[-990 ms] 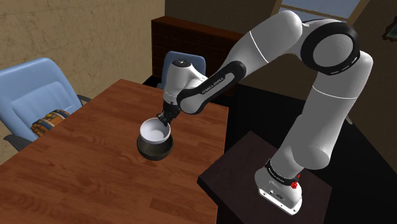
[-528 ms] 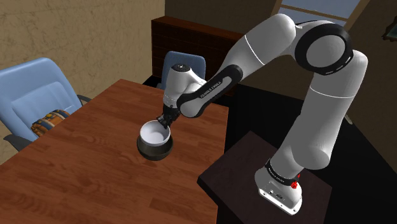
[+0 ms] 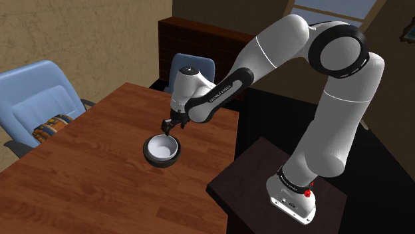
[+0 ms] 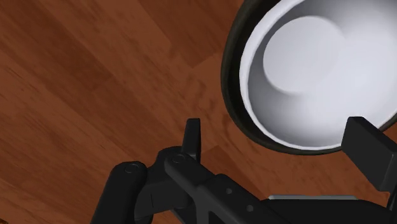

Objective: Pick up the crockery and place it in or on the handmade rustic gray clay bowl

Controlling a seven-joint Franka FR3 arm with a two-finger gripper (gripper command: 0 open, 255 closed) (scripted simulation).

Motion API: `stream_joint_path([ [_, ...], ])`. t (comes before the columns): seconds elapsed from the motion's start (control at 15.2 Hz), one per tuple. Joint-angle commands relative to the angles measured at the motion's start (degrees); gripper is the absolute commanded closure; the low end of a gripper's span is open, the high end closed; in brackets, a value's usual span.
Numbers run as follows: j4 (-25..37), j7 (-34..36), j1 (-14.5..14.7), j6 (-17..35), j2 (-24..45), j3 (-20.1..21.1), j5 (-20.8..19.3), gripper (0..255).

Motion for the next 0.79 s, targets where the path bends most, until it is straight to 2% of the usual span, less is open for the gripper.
stream_joint_path([
  [0.0,0.0,0.0,0.0,0.0,0.0,0.0,0.0,0],
  [0.26,-0.3,-1.9,-0.6,-6.2,-6.6,1.1,2.7,0],
  [0.73,-0.3,-1.9,-0.6,-6.2,-6.6,1.0,2.7,0],
])
